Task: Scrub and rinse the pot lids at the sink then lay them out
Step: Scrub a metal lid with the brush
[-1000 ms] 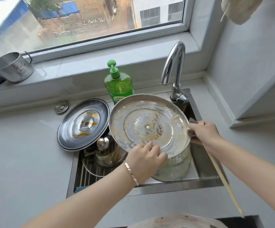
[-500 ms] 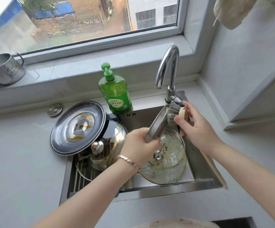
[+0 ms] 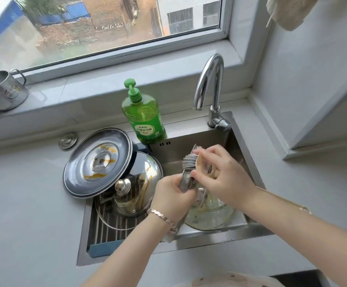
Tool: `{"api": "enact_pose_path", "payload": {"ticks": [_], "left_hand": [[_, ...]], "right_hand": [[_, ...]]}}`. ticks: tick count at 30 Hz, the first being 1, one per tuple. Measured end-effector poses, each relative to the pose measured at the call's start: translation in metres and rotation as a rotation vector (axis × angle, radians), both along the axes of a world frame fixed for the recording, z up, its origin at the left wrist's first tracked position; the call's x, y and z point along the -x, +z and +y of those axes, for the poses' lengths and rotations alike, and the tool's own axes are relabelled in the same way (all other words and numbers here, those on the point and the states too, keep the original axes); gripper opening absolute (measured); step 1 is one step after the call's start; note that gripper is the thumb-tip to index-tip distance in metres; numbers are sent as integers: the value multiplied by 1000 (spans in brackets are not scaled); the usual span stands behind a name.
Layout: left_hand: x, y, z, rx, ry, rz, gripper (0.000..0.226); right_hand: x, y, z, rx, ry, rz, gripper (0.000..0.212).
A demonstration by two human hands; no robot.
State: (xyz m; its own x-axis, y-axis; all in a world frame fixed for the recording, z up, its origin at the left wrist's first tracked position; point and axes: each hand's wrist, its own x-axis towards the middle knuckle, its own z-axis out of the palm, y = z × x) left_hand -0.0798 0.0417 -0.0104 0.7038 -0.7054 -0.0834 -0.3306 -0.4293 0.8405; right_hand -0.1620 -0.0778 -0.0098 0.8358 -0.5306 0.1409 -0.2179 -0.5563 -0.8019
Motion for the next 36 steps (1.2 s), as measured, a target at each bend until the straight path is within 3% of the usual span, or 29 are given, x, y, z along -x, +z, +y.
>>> {"api": "enact_pose_path", "payload": {"ticks": [3,5,9,12,14,19,24,29,34,36], "left_hand": [[4,1,5,12,-41,38,38],[6,4,3,42,-36,89,37],[1,6,3,75,24,95,45],[2,9,1,78,36,105,47],[4,9,-4,102,97,133,48],[-10,1,-8,159,274,262,55],[-8,8,-8,148,314,227,54],[-33,24,-12,142,392,140,55],[-35,26,-11,129,427,296,40],[-34,26,-9,118,466,355,39]], "right_hand": [[-11,0,-27,-254,-175,86,29],[-11,1,-24,-198,-221,96,28],[1,3,7,-165,-11,-53,34],[-12,-2,-20,-255,-152,6,20],[-19,-3,-25,-209,-234,33,23],[-2,-2,23,87,89,-126,44],[-21,-16,-19,-189,-222,32,22],[11,-20,43,-64,117,-157,39],[-28,-17,-3,-220,-236,-78,21],[-25,-12,5,-126,-180,-111,26]]}}
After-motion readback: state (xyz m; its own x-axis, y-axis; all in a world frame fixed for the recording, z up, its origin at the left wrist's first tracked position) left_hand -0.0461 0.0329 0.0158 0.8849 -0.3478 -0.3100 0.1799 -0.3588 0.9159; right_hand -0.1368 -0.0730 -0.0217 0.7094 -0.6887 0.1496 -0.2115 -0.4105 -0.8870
